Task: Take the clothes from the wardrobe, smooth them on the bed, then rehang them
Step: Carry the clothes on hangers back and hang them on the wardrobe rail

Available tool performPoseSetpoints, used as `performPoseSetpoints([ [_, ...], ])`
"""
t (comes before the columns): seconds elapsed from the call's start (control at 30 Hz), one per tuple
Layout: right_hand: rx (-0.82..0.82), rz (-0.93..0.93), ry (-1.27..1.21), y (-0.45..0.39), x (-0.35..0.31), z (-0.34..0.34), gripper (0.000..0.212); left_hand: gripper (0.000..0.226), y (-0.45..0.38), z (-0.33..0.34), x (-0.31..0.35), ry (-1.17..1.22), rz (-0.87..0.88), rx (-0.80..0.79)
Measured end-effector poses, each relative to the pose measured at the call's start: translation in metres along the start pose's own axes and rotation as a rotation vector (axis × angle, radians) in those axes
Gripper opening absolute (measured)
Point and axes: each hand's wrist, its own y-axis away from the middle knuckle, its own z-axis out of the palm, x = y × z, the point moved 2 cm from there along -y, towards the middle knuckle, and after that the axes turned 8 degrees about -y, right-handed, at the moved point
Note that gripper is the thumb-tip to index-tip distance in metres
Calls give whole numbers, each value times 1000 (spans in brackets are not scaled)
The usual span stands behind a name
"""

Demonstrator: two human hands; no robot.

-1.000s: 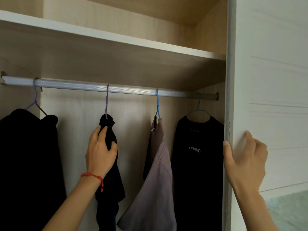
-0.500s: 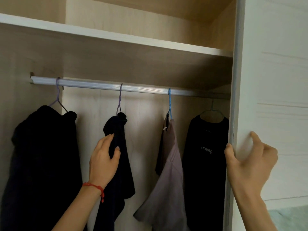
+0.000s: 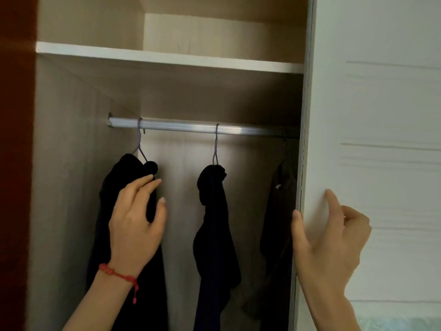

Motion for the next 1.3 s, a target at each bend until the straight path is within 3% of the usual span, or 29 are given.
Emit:
performPoseSetpoints([
  [0.3, 48, -142, -144, 54, -66, 49, 55, 32, -9, -85, -62, -308, 82, 312],
  [0.43, 73, -215, -189, 75, -91, 71, 49, 45, -15, -107, -108, -337, -52, 266],
  [0.7, 52, -320, -261, 114, -144, 109, 41, 57, -20, -124, -143, -138, -261, 186],
  [0.87, 18, -385, -290, 139, -176, 128, 38, 61, -16, -124, -161, -148, -279, 136],
  [1.3, -134, -529, -313, 193, -248, 179, 35, 39, -12, -125, -182, 152, -445, 236],
])
